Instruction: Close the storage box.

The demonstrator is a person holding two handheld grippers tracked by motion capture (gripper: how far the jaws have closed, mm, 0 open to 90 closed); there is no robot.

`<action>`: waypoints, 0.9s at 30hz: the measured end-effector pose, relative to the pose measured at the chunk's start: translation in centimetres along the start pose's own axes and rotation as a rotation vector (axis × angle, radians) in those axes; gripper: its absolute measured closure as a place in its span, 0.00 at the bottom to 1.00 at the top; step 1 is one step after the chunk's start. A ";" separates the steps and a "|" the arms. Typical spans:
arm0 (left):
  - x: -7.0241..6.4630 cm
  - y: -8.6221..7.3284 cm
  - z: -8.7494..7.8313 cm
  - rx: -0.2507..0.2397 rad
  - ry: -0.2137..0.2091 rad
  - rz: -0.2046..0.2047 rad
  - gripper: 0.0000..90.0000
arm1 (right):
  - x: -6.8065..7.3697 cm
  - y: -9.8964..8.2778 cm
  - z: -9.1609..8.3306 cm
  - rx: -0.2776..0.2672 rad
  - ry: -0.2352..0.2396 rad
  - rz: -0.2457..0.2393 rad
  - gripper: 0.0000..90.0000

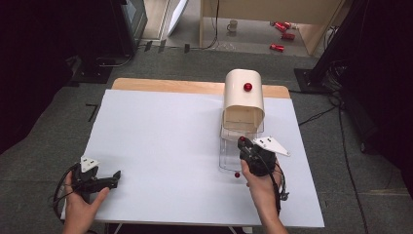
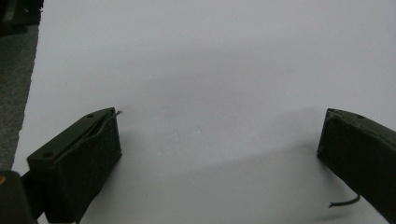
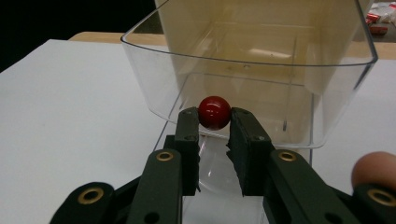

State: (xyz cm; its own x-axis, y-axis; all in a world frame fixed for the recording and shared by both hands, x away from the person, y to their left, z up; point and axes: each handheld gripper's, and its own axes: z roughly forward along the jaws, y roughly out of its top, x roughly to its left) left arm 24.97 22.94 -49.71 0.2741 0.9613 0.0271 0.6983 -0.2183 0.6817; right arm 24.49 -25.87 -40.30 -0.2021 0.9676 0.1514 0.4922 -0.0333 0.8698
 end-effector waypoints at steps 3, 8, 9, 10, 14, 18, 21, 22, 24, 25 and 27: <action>0.0 0.0 0.0 0.000 0.000 0.000 0.00 | -0.3 0.3 0.4 0.004 0.003 0.010 0.83; 0.0 0.0 0.0 0.000 0.000 0.001 0.00 | -0.4 0.7 1.1 0.008 -0.009 0.006 0.83; 0.0 0.0 0.0 0.000 0.000 0.000 0.00 | -0.4 0.8 1.2 0.008 -0.010 0.008 0.83; 0.0 0.0 0.0 0.000 0.000 0.000 0.00 | -0.4 0.9 1.3 0.008 -0.010 0.008 0.83; 0.0 0.0 0.0 0.000 0.000 0.000 0.00 | -0.6 1.1 1.6 0.010 -0.010 0.011 0.83; 0.0 0.0 0.0 0.000 0.000 0.000 0.00 | -0.8 1.4 2.0 0.013 -0.012 0.011 0.83; 0.0 0.0 0.0 -0.001 0.000 0.000 0.00 | -0.9 1.6 2.3 0.014 -0.011 0.011 0.83; 0.0 0.0 0.0 -0.001 0.000 0.000 0.00 | -0.9 1.6 2.3 0.014 -0.012 0.011 0.83; 0.0 0.0 0.0 -0.001 0.000 0.001 0.00 | -1.0 1.7 2.6 0.014 -0.013 0.011 0.83; 0.0 0.0 0.0 -0.001 0.000 0.000 0.00 | -1.0 1.8 2.7 0.014 -0.014 0.011 0.83; 0.0 0.0 0.0 -0.001 0.000 0.000 0.00 | -1.1 1.9 2.8 0.013 -0.014 0.014 0.83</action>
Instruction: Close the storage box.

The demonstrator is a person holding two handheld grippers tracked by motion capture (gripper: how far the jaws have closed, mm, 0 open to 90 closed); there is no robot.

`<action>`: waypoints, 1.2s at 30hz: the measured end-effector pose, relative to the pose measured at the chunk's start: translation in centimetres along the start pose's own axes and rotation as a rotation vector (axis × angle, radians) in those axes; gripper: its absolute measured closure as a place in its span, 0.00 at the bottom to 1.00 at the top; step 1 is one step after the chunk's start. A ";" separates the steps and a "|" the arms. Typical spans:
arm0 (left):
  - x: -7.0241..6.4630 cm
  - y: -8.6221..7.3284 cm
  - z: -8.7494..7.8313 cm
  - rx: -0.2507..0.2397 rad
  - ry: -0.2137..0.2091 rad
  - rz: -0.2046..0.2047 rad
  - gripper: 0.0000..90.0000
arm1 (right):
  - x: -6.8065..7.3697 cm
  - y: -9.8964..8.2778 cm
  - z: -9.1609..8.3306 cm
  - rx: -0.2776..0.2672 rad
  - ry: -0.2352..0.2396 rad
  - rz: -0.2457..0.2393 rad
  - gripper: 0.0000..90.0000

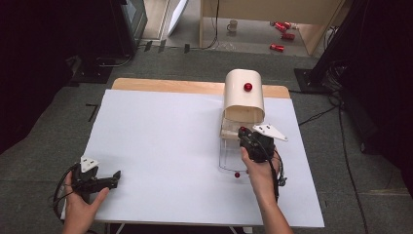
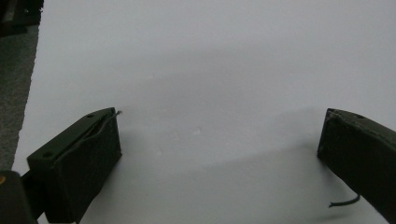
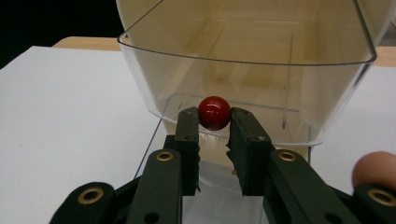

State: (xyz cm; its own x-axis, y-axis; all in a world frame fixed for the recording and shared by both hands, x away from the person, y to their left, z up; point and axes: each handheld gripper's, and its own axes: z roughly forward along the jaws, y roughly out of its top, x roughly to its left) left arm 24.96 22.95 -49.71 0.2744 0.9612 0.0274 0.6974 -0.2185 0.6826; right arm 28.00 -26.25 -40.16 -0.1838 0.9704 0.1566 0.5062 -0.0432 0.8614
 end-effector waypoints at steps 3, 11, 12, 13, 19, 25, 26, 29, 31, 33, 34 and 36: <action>0.0 0.0 0.0 0.000 0.000 0.000 0.00 | -0.1 0.1 0.3 -0.002 -0.002 0.007 0.83; 0.0 0.0 0.0 -0.001 0.000 0.000 0.00 | -0.4 0.5 1.0 -0.012 0.004 0.022 0.82; 0.0 0.0 0.0 0.000 -0.001 0.000 0.00 | -0.5 0.5 1.0 -0.012 0.004 0.023 0.82; 0.0 0.0 0.0 0.000 0.000 0.000 0.00 | -0.6 0.4 1.0 -0.013 0.010 0.025 0.82; 0.0 0.0 0.0 0.001 0.000 0.000 0.00 | -1.2 -0.1 0.3 0.006 0.066 0.035 0.62; 0.0 0.0 0.0 0.001 0.000 0.000 0.00 | -1.1 -1.6 -1.4 0.034 0.057 0.016 0.27; 0.0 0.0 0.0 0.001 0.000 0.000 0.00 | -1.0 -1.9 -1.6 0.041 0.050 0.011 0.20; 0.0 0.0 0.0 0.001 0.000 -0.001 0.00 | -1.1 -3.0 -2.6 0.059 0.046 0.009 0.09; 0.0 0.0 0.0 0.000 0.000 -0.002 0.00 | -1.2 -3.5 -3.0 0.063 0.044 0.018 0.06; 0.0 0.0 0.0 0.001 0.000 0.000 0.00 | -1.2 -4.0 -3.6 0.063 0.039 0.021 0.04; 0.0 0.0 0.0 0.001 0.000 0.000 0.00 | -1.2 -4.2 -4.0 0.058 0.036 0.022 0.04; 0.0 0.0 0.0 0.001 0.000 0.000 0.00 | -1.2 -4.7 -4.6 0.051 0.031 0.025 0.03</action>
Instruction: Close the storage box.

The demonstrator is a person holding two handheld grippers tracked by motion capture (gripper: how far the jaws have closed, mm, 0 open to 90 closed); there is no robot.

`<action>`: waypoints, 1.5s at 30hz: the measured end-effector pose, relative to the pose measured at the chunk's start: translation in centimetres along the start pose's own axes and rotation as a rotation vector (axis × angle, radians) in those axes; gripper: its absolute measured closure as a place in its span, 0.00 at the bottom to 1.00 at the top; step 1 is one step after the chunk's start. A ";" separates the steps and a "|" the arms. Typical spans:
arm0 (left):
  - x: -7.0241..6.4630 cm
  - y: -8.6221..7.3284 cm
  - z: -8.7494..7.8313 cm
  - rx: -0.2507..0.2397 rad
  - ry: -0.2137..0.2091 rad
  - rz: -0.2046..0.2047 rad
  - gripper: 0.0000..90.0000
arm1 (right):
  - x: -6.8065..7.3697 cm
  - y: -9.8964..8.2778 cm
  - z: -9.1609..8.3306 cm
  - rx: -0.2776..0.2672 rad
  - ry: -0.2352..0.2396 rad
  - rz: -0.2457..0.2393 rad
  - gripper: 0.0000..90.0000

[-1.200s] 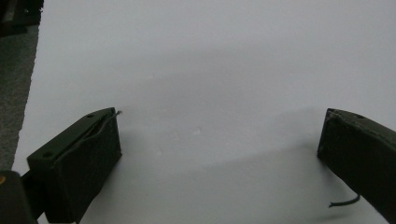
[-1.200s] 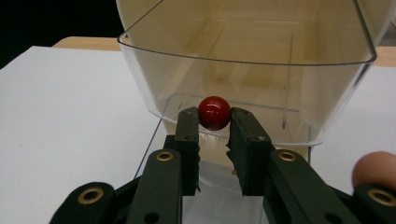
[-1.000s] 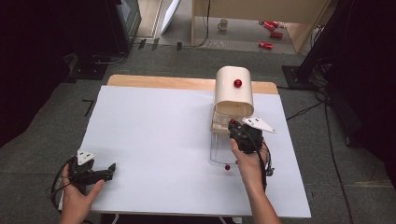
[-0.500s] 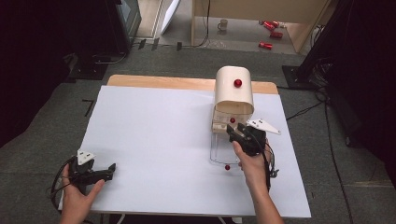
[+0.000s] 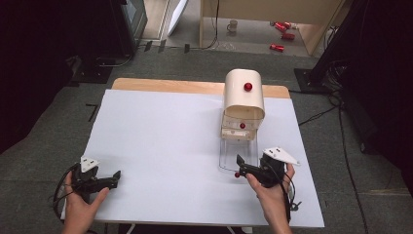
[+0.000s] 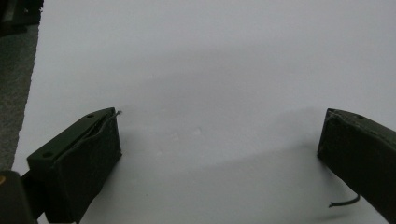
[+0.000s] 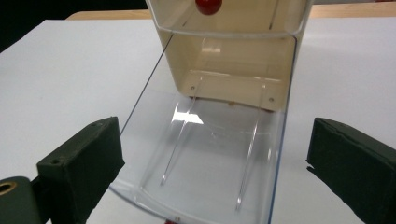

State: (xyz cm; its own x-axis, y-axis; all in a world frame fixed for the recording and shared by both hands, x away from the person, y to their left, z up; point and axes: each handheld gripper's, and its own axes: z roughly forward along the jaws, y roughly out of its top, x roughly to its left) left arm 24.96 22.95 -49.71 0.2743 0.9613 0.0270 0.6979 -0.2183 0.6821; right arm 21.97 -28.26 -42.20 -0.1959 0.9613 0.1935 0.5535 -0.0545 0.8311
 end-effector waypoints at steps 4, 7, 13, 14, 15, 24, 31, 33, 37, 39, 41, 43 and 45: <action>0.0 0.0 0.0 -0.002 0.000 0.001 0.00 | 0.2 -1.7 -0.8 0.007 -0.027 -0.025 0.03; 0.0 0.0 0.0 -0.002 0.000 0.000 0.00 | 0.1 -2.8 -1.2 0.017 -0.040 -0.019 0.03; 0.0 0.0 0.0 -0.002 0.000 0.001 0.00 | -0.1 -4.5 -1.5 0.046 -0.061 -0.008 0.03; 0.0 0.0 0.0 -0.002 0.000 0.001 0.00 | -0.2 -4.8 -1.5 0.050 -0.061 -0.006 0.03; 0.0 0.0 0.0 -0.002 0.000 0.001 0.00 | -0.2 -5.0 -1.5 0.057 -0.062 -0.002 0.03; 0.0 0.0 0.0 -0.002 0.000 -0.002 0.00 | -0.3 -6.0 -1.0 0.090 -0.071 0.007 0.04; 0.0 0.0 0.0 0.000 0.000 0.000 0.00 | 0.1 -6.7 -0.3 0.111 -0.089 0.003 0.15; 0.0 0.0 0.0 -0.001 0.000 0.000 0.00 | 0.2 -6.9 -0.1 0.117 -0.100 -0.002 0.18; 0.0 0.0 0.0 -0.002 0.000 0.000 0.00 | 0.2 -7.3 0.4 0.126 -0.086 0.008 0.40; 0.0 0.0 0.0 -0.001 0.000 0.000 0.00 | 0.4 -7.4 0.6 0.126 -0.049 0.009 0.45; 0.0 0.0 0.0 -0.001 0.000 0.000 0.00 | 0.7 -7.4 0.8 0.120 -0.020 0.002 0.52; 0.0 0.0 0.0 -0.001 0.000 0.000 0.00 | 0.9 -7.4 0.9 0.120 -0.010 -0.006 0.56; 0.0 0.0 0.0 -0.001 0.000 0.000 0.00 | 1.1 -7.6 1.2 0.128 0.002 -0.006 0.61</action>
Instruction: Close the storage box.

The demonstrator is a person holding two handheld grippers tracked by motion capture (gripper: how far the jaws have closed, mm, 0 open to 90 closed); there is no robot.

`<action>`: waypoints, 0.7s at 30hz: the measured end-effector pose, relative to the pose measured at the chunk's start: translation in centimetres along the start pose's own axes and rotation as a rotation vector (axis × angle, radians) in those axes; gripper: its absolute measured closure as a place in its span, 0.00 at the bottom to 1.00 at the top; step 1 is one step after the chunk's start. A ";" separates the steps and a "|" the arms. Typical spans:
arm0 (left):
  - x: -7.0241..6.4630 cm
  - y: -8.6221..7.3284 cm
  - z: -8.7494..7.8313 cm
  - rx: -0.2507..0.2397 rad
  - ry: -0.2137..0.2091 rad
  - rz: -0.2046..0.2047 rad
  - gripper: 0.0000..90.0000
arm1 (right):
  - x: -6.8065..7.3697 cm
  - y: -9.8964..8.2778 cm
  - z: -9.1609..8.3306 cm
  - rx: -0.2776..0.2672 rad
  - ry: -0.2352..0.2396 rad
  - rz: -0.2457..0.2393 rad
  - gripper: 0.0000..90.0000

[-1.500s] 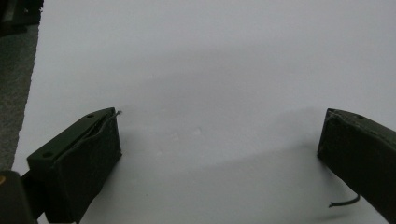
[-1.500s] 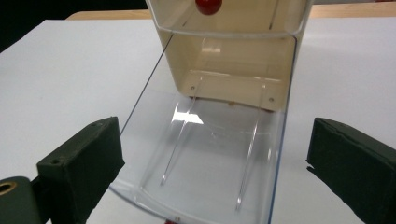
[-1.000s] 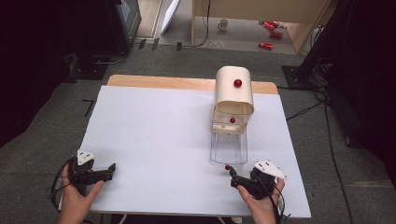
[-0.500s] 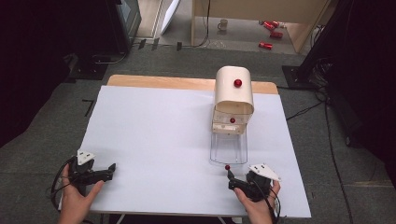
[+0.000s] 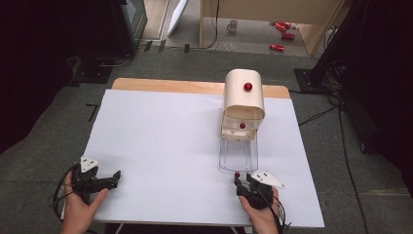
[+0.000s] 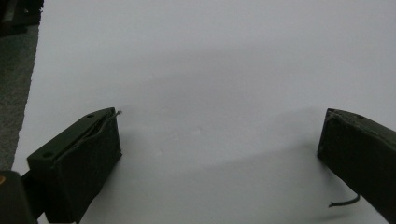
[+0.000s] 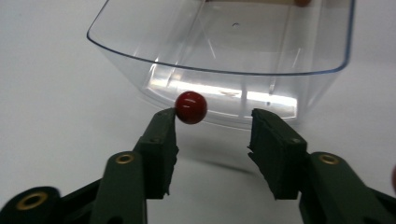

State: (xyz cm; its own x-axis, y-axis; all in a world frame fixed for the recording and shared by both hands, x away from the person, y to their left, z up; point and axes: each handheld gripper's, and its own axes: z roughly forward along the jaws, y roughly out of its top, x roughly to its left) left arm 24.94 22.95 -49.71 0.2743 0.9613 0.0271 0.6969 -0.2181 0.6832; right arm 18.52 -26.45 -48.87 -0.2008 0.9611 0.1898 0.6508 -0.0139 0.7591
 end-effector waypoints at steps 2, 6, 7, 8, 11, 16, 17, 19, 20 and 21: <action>0.0 0.0 0.0 0.000 0.000 0.000 0.00 | 0.1 -0.1 0.3 0.007 0.012 0.002 0.64; 0.0 0.0 0.0 0.000 0.000 0.000 0.00 | 0.2 -0.1 0.7 0.016 0.025 0.022 0.70; 0.0 0.0 0.0 0.000 0.000 0.000 0.00 | 0.2 -0.1 0.7 0.016 0.024 0.024 0.72; 0.0 0.0 0.0 0.000 0.000 0.000 0.00 | 0.2 -0.2 0.8 0.015 0.029 0.023 0.73; 0.0 0.0 0.0 0.000 0.000 0.000 0.00 | 0.3 -0.1 0.8 0.009 0.028 0.025 0.77; 0.0 0.0 0.0 -0.001 0.000 0.001 0.00 | 0.4 0.0 0.7 -0.003 0.023 0.023 0.83; 0.0 0.0 0.0 -0.001 0.000 0.001 0.00 | 0.4 0.0 0.7 -0.002 0.024 0.026 0.83; 0.0 0.0 0.0 -0.001 0.000 0.001 0.00 | 0.3 0.0 0.6 -0.005 0.029 0.023 0.83; 0.0 0.0 0.0 -0.001 0.000 0.001 0.00 | 0.3 0.1 0.6 -0.007 0.029 0.026 0.83; 0.0 0.0 0.0 -0.001 0.000 0.001 0.00 | 0.3 0.1 0.5 -0.011 0.029 0.024 0.83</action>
State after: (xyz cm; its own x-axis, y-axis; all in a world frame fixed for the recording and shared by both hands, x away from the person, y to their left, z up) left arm 24.93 22.96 -49.72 0.2748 0.9611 0.0274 0.6962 -0.2185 0.6838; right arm 18.89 -26.02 -49.07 -0.2069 0.9519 0.2258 0.6475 -0.0398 0.7610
